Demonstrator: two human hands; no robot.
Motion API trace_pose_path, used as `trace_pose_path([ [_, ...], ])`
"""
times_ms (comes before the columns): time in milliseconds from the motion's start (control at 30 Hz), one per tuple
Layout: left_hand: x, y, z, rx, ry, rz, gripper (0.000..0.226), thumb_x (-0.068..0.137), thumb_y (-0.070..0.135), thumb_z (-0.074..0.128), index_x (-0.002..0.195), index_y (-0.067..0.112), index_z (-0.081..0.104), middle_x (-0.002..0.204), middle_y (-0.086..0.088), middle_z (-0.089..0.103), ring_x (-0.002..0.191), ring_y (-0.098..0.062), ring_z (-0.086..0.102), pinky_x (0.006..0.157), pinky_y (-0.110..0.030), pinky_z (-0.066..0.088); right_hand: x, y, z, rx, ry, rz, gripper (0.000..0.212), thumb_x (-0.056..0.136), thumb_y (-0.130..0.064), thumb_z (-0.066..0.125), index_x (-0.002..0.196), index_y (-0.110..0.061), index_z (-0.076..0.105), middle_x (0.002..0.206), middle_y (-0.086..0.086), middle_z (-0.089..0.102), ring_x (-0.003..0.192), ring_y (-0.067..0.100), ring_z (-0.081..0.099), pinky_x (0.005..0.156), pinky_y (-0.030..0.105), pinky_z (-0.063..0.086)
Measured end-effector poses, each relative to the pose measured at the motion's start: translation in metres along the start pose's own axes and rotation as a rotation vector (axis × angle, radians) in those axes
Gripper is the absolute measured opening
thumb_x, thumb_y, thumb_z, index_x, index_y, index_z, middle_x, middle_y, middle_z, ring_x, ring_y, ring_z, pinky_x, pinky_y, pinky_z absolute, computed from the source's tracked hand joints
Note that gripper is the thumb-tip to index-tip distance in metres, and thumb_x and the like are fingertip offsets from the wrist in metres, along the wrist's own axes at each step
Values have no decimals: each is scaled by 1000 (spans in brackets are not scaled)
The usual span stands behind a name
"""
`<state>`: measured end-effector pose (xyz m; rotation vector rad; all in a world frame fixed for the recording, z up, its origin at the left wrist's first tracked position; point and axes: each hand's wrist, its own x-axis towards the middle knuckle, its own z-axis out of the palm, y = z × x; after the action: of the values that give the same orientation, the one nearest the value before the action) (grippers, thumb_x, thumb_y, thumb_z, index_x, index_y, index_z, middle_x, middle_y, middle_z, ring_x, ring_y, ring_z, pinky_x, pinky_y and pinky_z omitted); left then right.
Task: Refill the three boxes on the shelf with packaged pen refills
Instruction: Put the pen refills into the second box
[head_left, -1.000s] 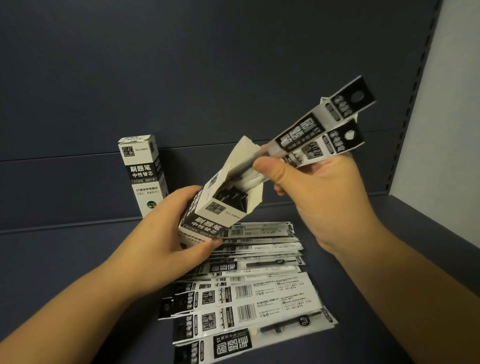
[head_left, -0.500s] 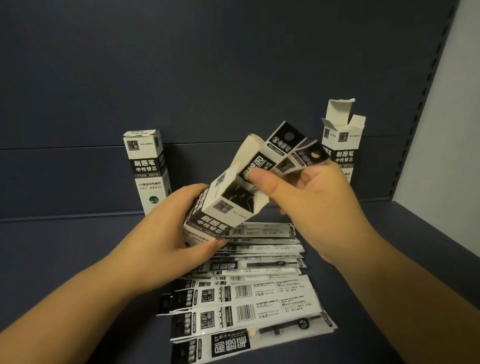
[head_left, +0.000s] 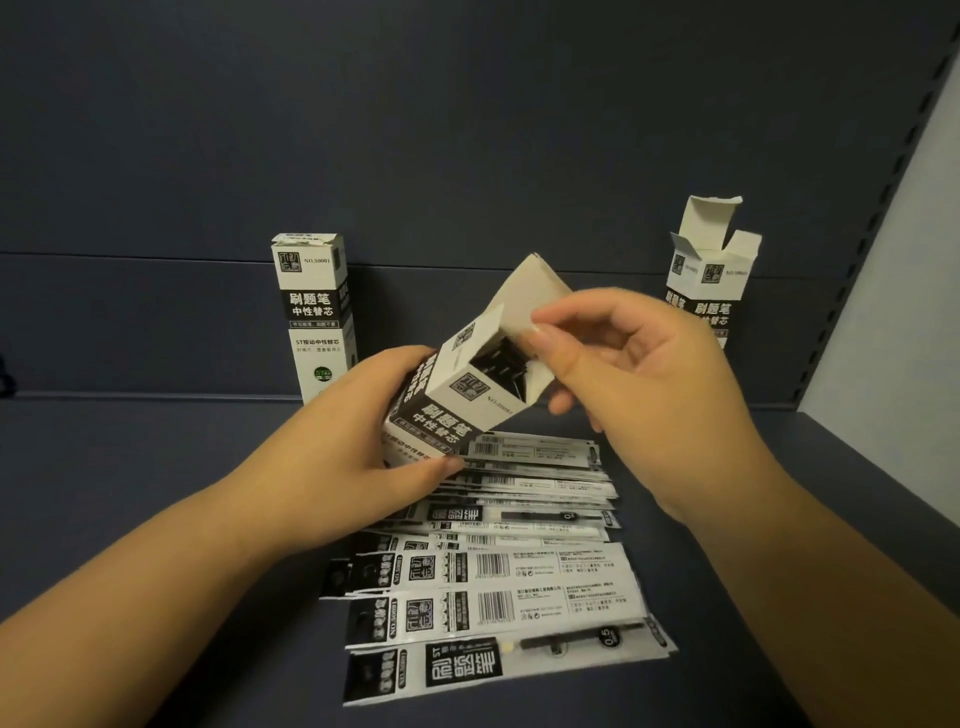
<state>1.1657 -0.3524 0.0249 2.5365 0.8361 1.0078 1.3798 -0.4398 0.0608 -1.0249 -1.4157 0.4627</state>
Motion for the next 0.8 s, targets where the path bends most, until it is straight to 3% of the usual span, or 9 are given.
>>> trace_pose_path([
  [133, 0, -2, 1, 71, -34, 6, 71, 75, 45, 79, 133, 52, 38, 120, 35, 50, 114, 12, 51, 92, -22, 51, -2, -1, -2, -179, -159, 17, 17, 94, -16, 67, 104, -22, 78, 89, -2, 78, 65, 14, 70, 66, 26, 60],
  [300, 1, -3, 3, -26, 36, -31, 67, 75, 40, 80, 132, 45, 44, 118, 31, 55, 113, 7, 55, 92, -26, 52, 1, 2, -4, -124, -18, -6, 11, 93, -17, 70, 97, -26, 76, 86, -3, 77, 73, 24, 73, 59, 23, 54],
  [400, 1, -5, 3, -42, 84, -59, 67, 75, 41, 80, 131, 43, 44, 118, 31, 56, 111, 9, 55, 90, -20, 50, 4, 10, -4, -130, 28, 37, 18, 95, -21, 68, 109, -32, 70, 97, -7, 73, 78, 31, 70, 62, 30, 53],
  [500, 2, -4, 2, -73, 120, -87, 66, 75, 39, 81, 126, 50, 41, 113, 32, 57, 107, 13, 56, 84, -15, 48, 8, 20, -3, -147, 29, 93, 20, 97, -21, 64, 113, -33, 65, 96, -19, 70, 75, 20, 70, 64, 25, 50],
  [600, 2, -3, 2, -110, 142, -119, 66, 75, 38, 81, 124, 52, 39, 112, 30, 59, 100, 12, 61, 78, -15, 51, 8, 29, -5, -437, -190, 140, 17, 96, -27, 65, 111, -34, 67, 84, -26, 68, 68, 5, 66, 64, 17, 50],
  [700, 2, -2, 2, -133, 152, -143, 66, 76, 37, 81, 125, 53, 39, 114, 27, 61, 93, 5, 65, 72, -21, 54, 5, 35, -4, -858, -465, 82, 30, 92, -45, 66, 121, -35, 67, 105, -19, 64, 95, -2, 61, 88, 29, 54],
  [800, 2, -2, 2, -132, 157, -152, 67, 76, 38, 81, 124, 54, 39, 115, 26, 61, 91, 4, 66, 71, -21, 55, 2, 36, -1, -931, -648, 82, 36, 91, -51, 66, 122, -33, 69, 111, -16, 61, 103, 1, 57, 94, 30, 50],
])
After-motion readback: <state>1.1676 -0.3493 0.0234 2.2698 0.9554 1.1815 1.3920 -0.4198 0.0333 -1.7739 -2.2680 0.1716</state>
